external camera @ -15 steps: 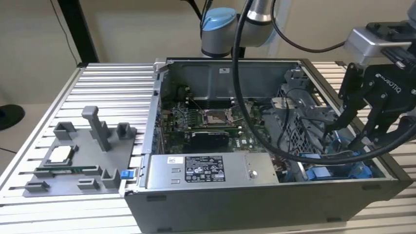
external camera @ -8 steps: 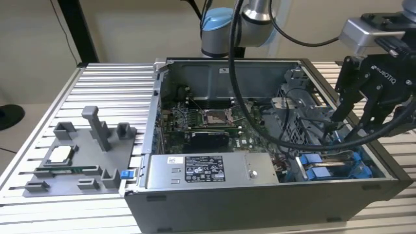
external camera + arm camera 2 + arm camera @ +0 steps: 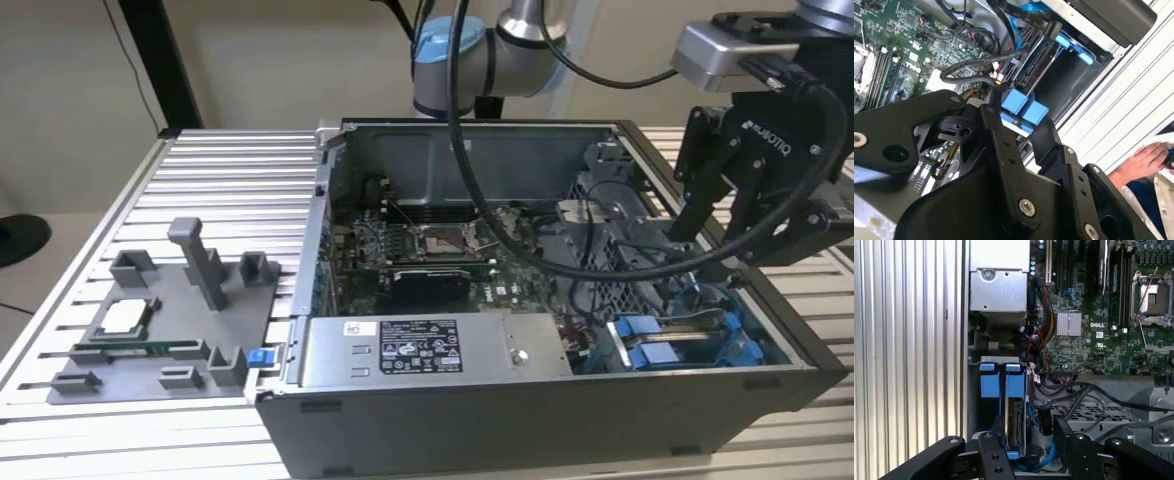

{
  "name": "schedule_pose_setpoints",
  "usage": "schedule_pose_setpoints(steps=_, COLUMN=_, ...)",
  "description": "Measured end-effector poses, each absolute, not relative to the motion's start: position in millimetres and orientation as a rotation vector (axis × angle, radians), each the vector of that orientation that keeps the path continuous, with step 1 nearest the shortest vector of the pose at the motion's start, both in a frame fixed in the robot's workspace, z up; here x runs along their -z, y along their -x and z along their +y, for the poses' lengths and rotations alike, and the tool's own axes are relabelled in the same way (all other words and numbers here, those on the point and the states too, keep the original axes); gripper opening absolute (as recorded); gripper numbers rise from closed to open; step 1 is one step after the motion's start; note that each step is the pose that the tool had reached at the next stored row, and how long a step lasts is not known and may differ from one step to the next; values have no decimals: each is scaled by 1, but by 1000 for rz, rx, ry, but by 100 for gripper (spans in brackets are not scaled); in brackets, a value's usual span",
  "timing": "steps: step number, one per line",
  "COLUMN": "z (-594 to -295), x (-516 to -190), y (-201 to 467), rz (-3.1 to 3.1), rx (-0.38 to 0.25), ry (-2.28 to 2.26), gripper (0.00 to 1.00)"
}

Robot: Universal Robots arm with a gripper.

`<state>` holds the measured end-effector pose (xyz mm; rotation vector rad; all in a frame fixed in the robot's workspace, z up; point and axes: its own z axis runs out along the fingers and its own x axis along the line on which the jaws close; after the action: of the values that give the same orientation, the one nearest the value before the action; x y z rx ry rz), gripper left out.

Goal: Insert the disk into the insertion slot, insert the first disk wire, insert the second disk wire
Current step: 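Insert the disk into the insertion slot, then insert the first disk wire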

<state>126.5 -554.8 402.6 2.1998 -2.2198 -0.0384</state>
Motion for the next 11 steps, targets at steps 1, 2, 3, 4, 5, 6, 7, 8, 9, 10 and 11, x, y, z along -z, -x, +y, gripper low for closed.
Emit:
schedule_pose_setpoints(steps=1, z=-552, x=-402, y=-125, rz=-2223, rx=29, ry=-2203, gripper=100)
schedule_pose_setpoints(steps=2, z=-550, x=-401, y=-123, rz=-2226, rx=20, ry=-2206, gripper=100)
schedule_pose_setpoints(steps=3, z=-548, x=-400, y=-122, rz=-2230, rx=11, ry=-2210, gripper=100)
schedule_pose_setpoints(steps=4, z=-546, x=-400, y=-121, rz=-2234, rx=0, ry=-2214, gripper=100)
schedule_pose_setpoints(steps=5, z=-545, x=-399, y=-121, rz=-2237, rx=-11, ry=-2220, gripper=100)
schedule_pose_setpoints(steps=6, z=-544, x=-398, y=-120, rz=-2241, rx=-21, ry=-2225, gripper=100)
schedule_pose_setpoints(steps=7, z=-543, x=-397, y=-119, rz=-2245, rx=-31, ry=-2230, gripper=100)
schedule_pose_setpoints(steps=8, z=-543, x=-396, y=-117, rz=-2248, rx=-40, ry=-2234, gripper=100)
schedule_pose_setpoints(steps=9, z=-543, x=-395, y=-116, rz=-2250, rx=-45, ry=-2237, gripper=100)
schedule_pose_setpoints(steps=10, z=-543, x=-394, y=-115, rz=-2250, rx=-47, ry=-2238, gripper=100)
schedule_pose_setpoints(steps=11, z=-543, x=-394, y=-114, rz=-2248, rx=-46, ry=-2240, gripper=100)
